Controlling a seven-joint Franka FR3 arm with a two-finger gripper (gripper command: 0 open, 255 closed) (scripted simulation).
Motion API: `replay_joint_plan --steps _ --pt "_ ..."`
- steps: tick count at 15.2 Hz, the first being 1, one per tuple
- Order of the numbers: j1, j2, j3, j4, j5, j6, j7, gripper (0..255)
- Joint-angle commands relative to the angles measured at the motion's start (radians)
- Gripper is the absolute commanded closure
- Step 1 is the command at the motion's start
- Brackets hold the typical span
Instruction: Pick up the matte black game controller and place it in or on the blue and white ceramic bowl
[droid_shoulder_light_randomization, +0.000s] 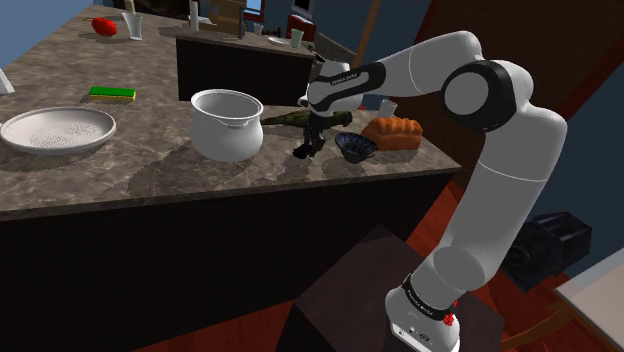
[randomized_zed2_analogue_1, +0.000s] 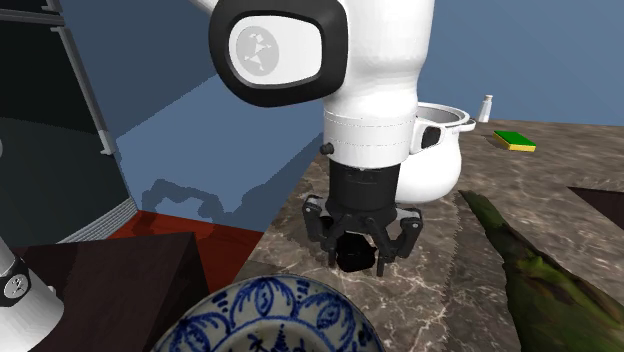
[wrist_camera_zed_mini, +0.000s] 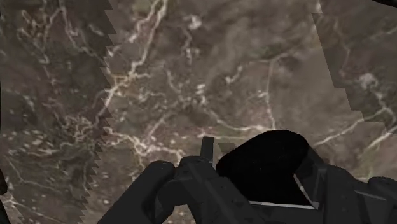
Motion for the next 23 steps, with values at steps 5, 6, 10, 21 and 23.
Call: replay_joint_plan --steps 5,6,10,21,23 --pt "0.0 0.0 0.0 0.0 0.0 0.0 0.0 255" --pt "0.0 0.0 0.0 0.0 0.0 0.0 0.0 255" --pt "0.0 -0.006 0.0 0.005 -0.002 -0.012 0.001 255" --pt "0.002 -0.066 -0.004 0.079 -0.016 -0.145 0.015 255" --pt "0.002 -0.075 -0.004 0.095 -0.018 -0.169 0.017 255"
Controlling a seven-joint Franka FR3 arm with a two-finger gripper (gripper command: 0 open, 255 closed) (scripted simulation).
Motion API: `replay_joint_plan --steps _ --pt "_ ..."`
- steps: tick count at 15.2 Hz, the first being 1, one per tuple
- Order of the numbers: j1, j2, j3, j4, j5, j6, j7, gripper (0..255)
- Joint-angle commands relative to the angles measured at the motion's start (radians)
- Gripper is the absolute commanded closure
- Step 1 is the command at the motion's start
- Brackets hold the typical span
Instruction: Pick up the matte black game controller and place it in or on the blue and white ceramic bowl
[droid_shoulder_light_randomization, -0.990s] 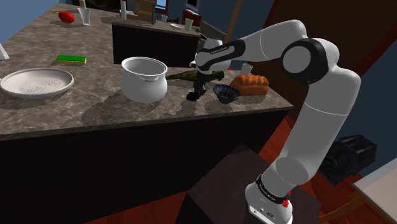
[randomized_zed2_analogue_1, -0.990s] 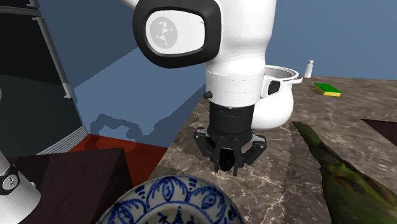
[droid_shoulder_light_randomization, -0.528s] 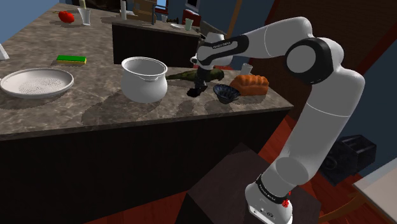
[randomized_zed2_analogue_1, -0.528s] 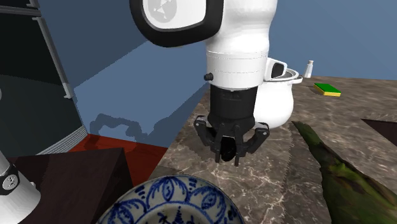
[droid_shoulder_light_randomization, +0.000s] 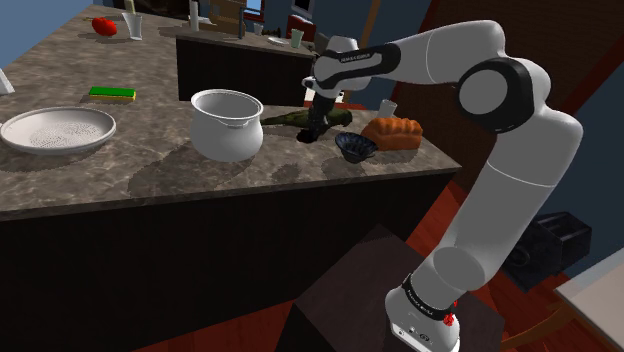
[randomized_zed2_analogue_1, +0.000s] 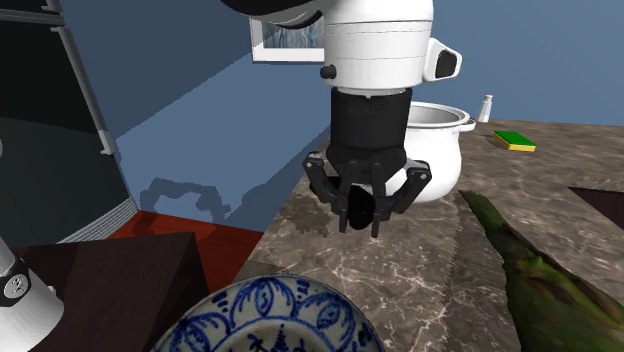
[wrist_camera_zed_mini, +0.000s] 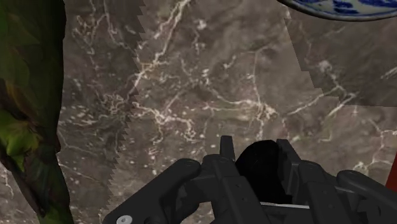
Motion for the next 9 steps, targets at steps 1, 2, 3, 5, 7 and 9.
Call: replay_joint_plan --steps 1,2,3,5,7,9 --pt "0.0 -0.006 0.0 0.02 -0.002 -0.026 0.002 255" --pt "0.0 -0.01 0.0 0.029 -0.003 -0.039 0.003 255" --pt "0.0 -0.013 -0.001 0.038 -0.004 -0.051 0.004 255" --pt "0.0 -0.02 -0.001 0.057 -0.005 -0.076 0.006 255" --pt "0.0 -0.026 -0.001 0.076 -0.007 -0.102 0.008 255" --pt "0.0 -0.03 -0.001 0.097 -0.008 -0.127 0.01 255"
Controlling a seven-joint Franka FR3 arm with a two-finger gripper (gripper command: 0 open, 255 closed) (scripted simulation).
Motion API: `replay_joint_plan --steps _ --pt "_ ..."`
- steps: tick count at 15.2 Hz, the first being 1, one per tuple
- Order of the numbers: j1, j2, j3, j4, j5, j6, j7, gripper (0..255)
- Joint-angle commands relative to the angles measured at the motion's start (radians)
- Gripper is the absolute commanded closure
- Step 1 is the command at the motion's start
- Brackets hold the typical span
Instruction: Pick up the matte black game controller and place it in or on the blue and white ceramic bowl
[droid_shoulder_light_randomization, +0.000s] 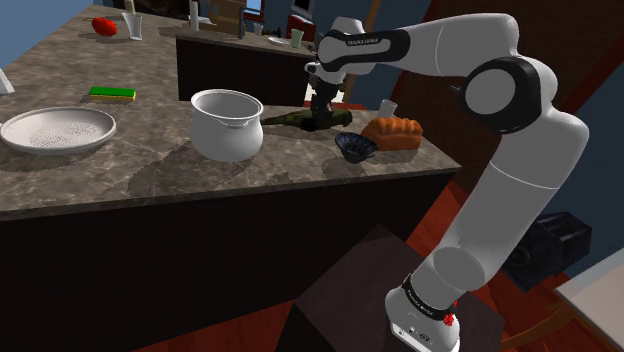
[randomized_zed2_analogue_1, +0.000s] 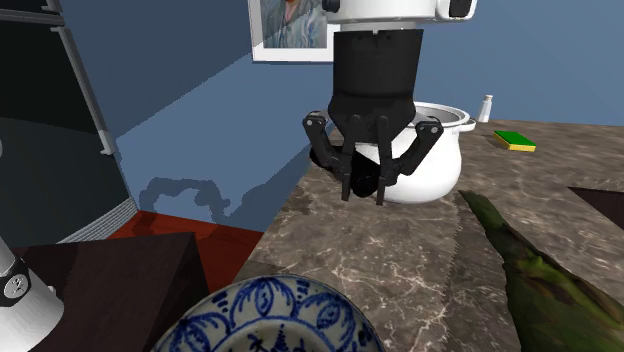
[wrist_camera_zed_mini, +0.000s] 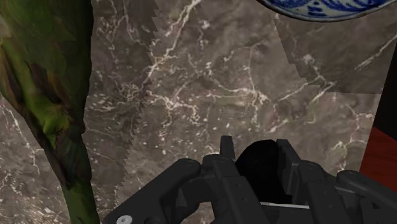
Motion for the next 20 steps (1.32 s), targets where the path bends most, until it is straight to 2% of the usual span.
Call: replay_joint_plan --steps 1,6,13,20 --pt "0.0 -0.004 0.0 0.022 -0.001 -0.026 0.001 255" --pt "-0.001 -0.012 -0.001 0.078 -0.003 -0.09 0.005 255" --pt "-0.081 -0.091 -0.069 -0.023 -0.006 -0.075 -0.144 255" --pt "-0.162 -0.125 -0.145 -0.064 -0.01 -0.076 -0.301 255"
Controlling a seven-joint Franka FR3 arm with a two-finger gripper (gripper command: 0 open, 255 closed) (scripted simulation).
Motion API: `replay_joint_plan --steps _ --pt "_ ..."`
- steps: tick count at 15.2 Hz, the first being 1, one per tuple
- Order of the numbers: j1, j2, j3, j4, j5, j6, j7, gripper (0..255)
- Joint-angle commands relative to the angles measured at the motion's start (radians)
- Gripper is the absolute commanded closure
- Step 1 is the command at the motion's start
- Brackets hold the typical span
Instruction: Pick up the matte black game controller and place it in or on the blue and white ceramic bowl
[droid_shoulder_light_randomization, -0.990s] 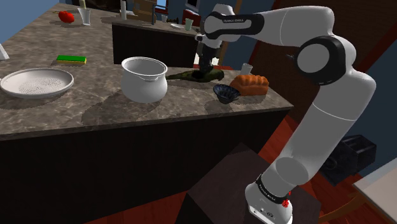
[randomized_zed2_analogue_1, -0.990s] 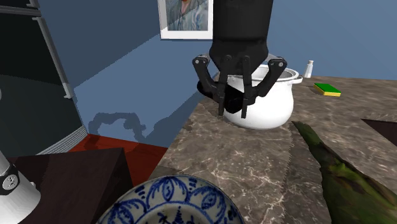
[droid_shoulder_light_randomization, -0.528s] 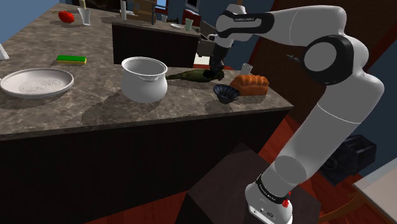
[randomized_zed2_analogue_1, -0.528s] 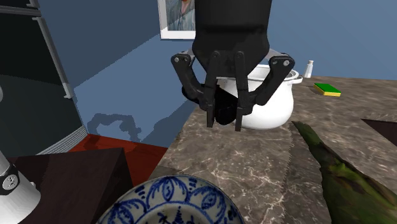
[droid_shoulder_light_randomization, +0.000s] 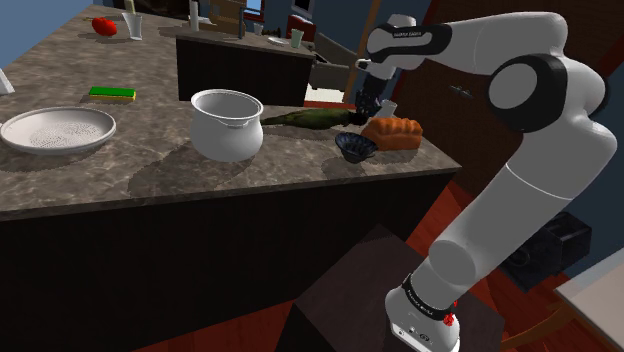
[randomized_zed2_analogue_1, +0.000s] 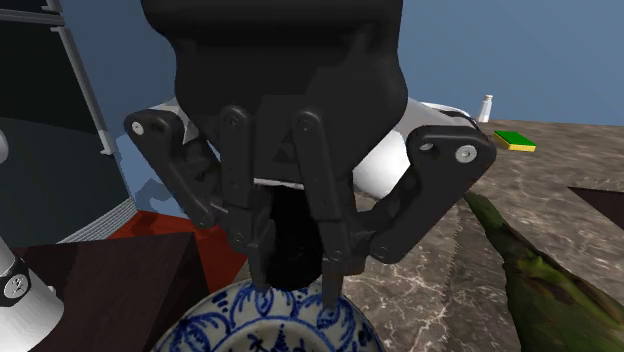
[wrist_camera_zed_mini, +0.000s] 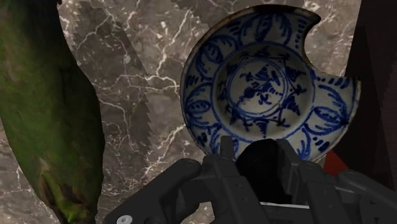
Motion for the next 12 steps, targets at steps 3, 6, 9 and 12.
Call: replay_joint_plan --steps 3,6,9,12 --pt "-0.033 0.0 -0.032 -0.022 0.002 0.019 -0.067 255" --pt "-0.033 0.006 -0.032 -0.055 0.004 0.058 -0.071 255" --pt "-0.033 0.014 -0.032 -0.086 0.008 0.097 -0.074 255" --pt "-0.033 0.024 -0.032 -0.116 0.012 0.135 -0.079 255"
